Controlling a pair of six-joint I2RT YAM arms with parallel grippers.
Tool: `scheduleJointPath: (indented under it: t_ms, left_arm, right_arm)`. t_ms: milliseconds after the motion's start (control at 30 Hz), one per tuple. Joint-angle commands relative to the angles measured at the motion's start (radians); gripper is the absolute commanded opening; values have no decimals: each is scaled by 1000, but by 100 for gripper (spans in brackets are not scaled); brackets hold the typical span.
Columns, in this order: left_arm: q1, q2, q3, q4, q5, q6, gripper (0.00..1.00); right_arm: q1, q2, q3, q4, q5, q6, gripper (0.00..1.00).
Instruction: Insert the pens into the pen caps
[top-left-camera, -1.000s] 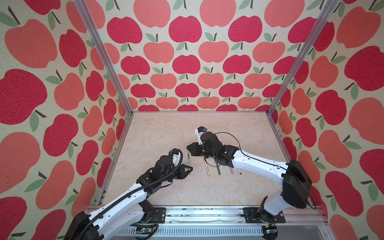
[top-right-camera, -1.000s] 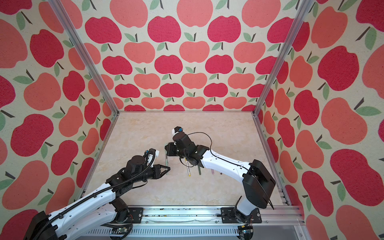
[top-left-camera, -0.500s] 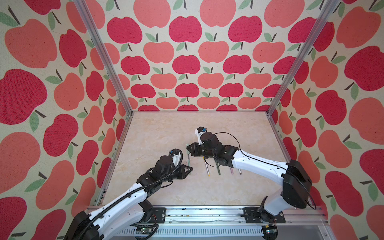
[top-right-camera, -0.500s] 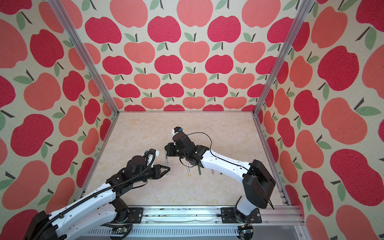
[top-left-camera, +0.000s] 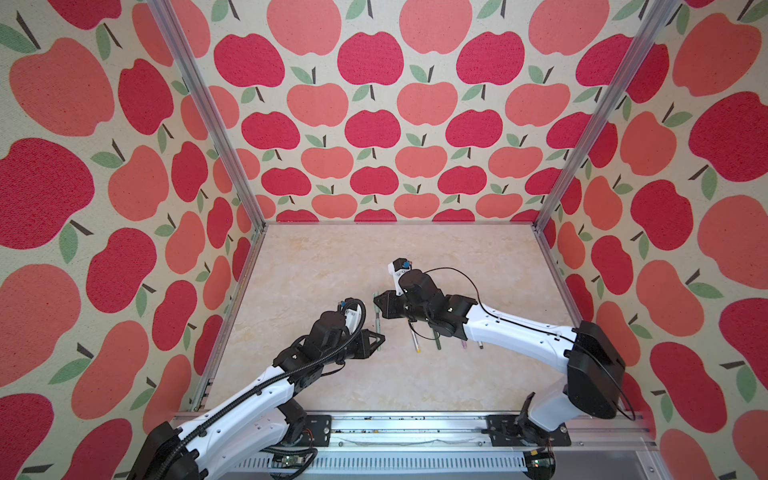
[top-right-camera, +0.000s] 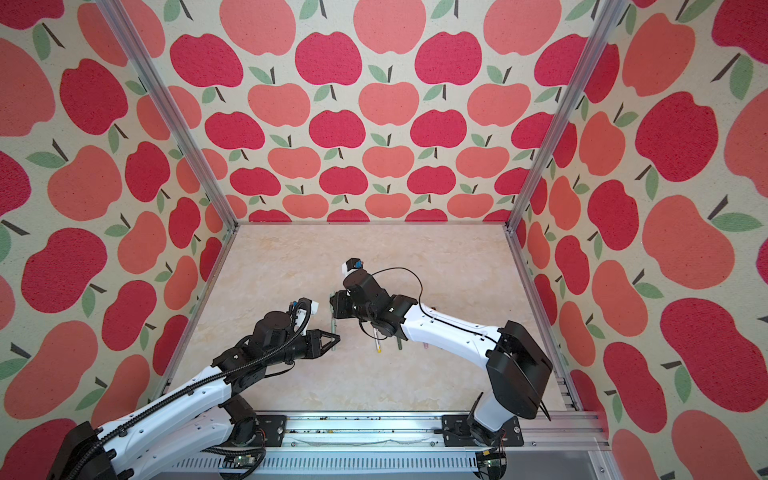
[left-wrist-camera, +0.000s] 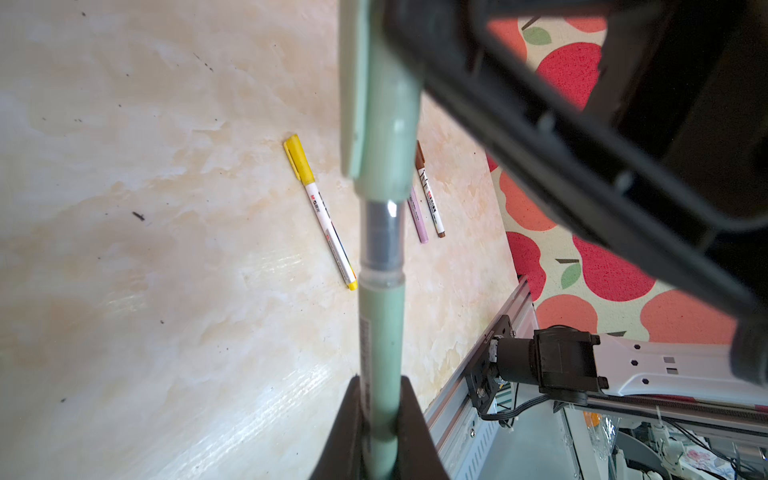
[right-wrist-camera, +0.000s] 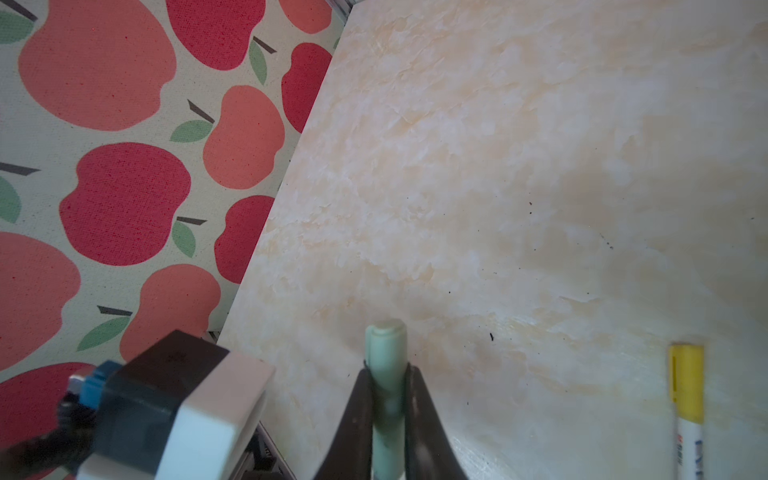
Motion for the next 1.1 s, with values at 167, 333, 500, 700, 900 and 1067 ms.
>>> scheduleJointPath:
  t_ms: [167, 333, 500, 700, 900, 1067]
  left_arm:
    - [12, 1, 43, 34, -48, 25, 0]
    - [17, -6, 48, 34, -58, 40, 0]
    - [39, -19, 53, 30, -51, 65, 0]
    - [74, -25, 63, 18, -1, 101, 0]
    - [91, -38, 65, -17, 53, 145, 0]
    - [96, -49, 62, -61, 108, 192, 0]
  right_arm:
    - [16, -13, -27, -72, 4, -56, 3]
    - [17, -20, -38, -62, -28, -30, 3]
    - [18, -28, -74, -45, -44, -2, 3]
    - [16, -45, -88, -34, -54, -2, 8]
    - [-4, -89, -62, -47, -89, -59, 29]
    - [-28, -146, -56, -35, -173, -133, 48]
